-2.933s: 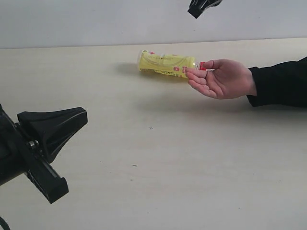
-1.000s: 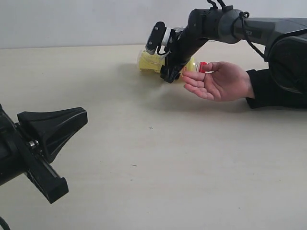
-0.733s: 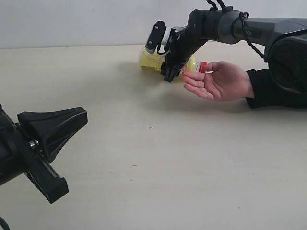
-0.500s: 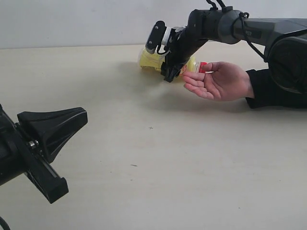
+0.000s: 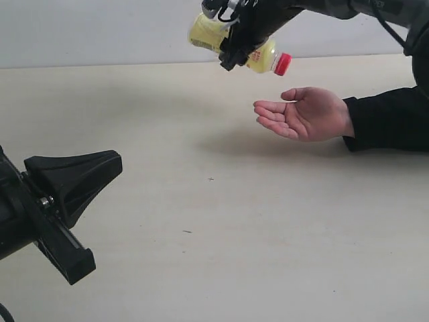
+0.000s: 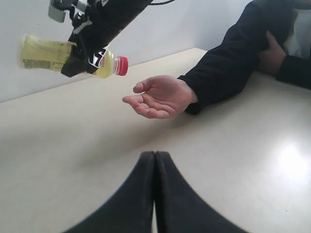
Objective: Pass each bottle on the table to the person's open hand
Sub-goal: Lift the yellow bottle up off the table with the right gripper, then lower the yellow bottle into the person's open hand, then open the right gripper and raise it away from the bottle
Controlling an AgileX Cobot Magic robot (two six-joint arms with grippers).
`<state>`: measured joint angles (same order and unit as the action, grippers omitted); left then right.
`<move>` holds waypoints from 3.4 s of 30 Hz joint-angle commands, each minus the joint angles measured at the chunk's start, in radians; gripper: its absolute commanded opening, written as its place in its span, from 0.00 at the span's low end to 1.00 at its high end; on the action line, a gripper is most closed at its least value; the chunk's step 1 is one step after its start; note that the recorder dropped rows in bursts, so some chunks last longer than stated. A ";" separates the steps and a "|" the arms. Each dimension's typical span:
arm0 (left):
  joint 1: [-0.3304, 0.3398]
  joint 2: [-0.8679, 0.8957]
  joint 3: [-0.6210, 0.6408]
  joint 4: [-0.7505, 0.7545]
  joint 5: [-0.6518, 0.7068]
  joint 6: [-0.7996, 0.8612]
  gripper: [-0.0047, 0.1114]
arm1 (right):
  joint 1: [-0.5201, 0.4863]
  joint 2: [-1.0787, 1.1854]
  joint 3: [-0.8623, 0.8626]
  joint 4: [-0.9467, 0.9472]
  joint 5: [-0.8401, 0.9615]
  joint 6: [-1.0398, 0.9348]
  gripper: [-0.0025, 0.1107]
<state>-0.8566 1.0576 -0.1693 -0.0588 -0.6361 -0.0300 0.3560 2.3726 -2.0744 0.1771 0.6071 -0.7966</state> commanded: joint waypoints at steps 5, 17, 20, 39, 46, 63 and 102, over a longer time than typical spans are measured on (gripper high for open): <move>-0.001 -0.005 0.003 -0.003 0.000 0.004 0.05 | 0.004 -0.228 -0.008 -0.053 0.234 0.493 0.02; -0.001 -0.005 0.003 -0.003 0.000 0.004 0.05 | 0.004 -0.300 -0.006 -0.186 0.490 0.797 0.02; -0.001 -0.005 0.003 -0.003 0.000 0.004 0.05 | 0.004 -0.311 0.013 -0.184 0.519 0.821 0.02; -0.001 -0.005 0.003 -0.003 0.000 0.004 0.05 | 0.004 -0.561 0.691 -0.191 0.042 0.960 0.02; -0.001 -0.005 0.003 -0.003 0.000 0.004 0.05 | 0.004 -0.553 0.765 -0.373 -0.104 1.172 0.02; -0.001 -0.005 0.003 -0.003 0.002 0.004 0.05 | 0.004 -0.490 0.767 -0.427 -0.097 1.216 0.17; -0.001 -0.005 0.003 -0.003 0.002 0.004 0.05 | 0.004 -0.829 0.772 -0.469 0.024 1.060 0.45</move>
<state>-0.8566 1.0576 -0.1693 -0.0588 -0.6343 -0.0300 0.3594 1.6056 -1.3086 -0.3216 0.5726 0.3358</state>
